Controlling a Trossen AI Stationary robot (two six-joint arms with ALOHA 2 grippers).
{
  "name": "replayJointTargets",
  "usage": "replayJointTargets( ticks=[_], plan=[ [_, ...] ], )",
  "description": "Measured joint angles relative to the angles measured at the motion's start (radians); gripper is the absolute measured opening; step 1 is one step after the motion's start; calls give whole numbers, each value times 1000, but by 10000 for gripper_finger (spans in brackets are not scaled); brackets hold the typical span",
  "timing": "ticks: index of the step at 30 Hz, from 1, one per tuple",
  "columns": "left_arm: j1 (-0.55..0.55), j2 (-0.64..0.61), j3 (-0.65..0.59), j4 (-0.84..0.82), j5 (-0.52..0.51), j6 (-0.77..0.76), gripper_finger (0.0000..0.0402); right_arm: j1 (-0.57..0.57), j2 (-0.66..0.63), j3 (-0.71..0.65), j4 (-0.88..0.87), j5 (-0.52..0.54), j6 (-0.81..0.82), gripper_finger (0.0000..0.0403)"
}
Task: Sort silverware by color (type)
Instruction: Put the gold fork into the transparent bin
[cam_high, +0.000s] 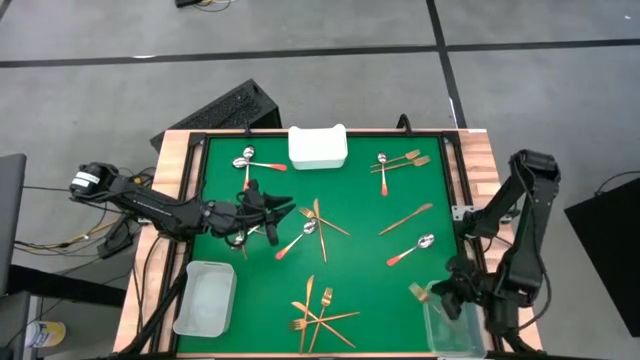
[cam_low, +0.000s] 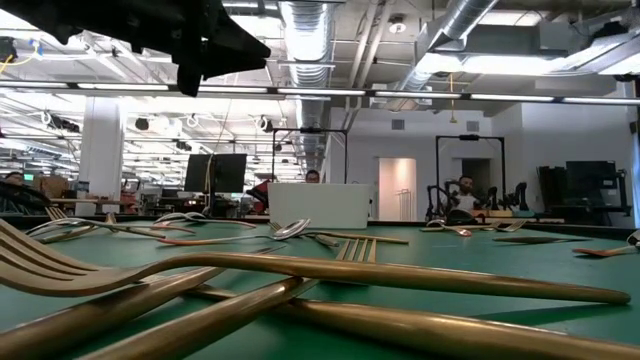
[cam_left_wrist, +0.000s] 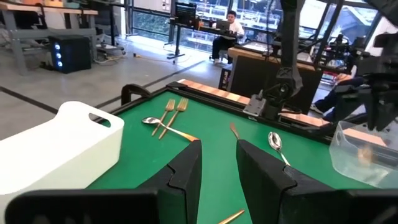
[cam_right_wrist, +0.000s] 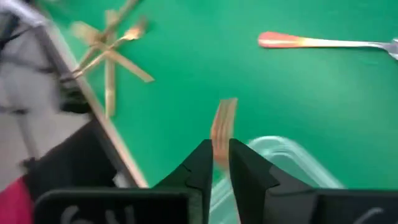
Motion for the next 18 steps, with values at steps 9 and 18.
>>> replayJointTargets(
  ticks=[9,18],
  plan=[
    [41,0,0,35,-2,53,88,-9,33,4,-118,-167,121,103],
    [50,-1,42,-5,35,114,88,-27,30,4,69,-301,-135,103]
  ],
)
